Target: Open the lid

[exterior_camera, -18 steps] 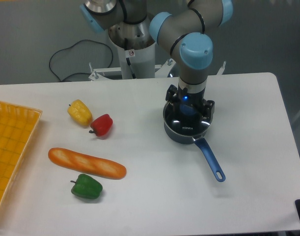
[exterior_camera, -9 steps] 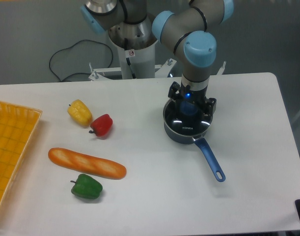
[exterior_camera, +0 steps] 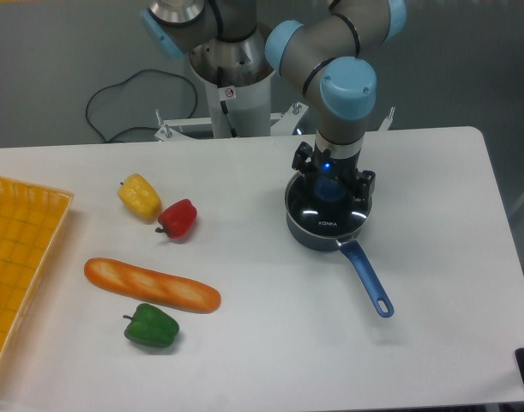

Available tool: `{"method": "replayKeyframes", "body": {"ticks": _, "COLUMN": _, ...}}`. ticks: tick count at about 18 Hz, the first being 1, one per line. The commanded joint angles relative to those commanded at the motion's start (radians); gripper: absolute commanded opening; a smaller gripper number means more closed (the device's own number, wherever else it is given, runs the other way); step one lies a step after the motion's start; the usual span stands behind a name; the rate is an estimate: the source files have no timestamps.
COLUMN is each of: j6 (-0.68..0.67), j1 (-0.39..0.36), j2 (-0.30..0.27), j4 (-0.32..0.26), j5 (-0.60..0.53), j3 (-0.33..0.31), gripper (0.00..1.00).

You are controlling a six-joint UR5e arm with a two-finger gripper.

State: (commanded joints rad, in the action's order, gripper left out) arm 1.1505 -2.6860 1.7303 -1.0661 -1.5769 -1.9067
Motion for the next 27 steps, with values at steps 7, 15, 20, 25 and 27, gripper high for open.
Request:
{"method": "replayKeyframes", "body": {"ticks": 7, "j6": 0.002, "j1": 0.002, "j2": 0.0, "j4": -0.002, "j5": -0.029, "j3": -0.006, "gripper": 1.0}}
{"method": "replayKeyframes", "body": {"ticks": 15, "j6": 0.002, "j1": 0.006, "j2": 0.003, "j4": -0.006, "j5": -0.029, "j3": -0.005, "gripper": 0.93}}
{"method": "replayKeyframes", "body": {"ticks": 20, "j6": 0.002, "j1": 0.009, "j2": 0.005, "j4": -0.023, "j5": -0.029, "j3": -0.003, "gripper": 0.88}}
{"method": "replayKeyframes", "body": {"ticks": 25, "j6": 0.002, "j1": 0.011, "j2": 0.006, "j4": -0.046, "j5": -0.029, "j3": 0.005, "gripper": 0.84}}
{"method": "replayKeyframes", "body": {"ticks": 27, "j6": 0.002, "j1": 0.011, "j2": 0.008, "j4": -0.061, "j5": -0.029, "j3": 0.009, "gripper": 0.81}}
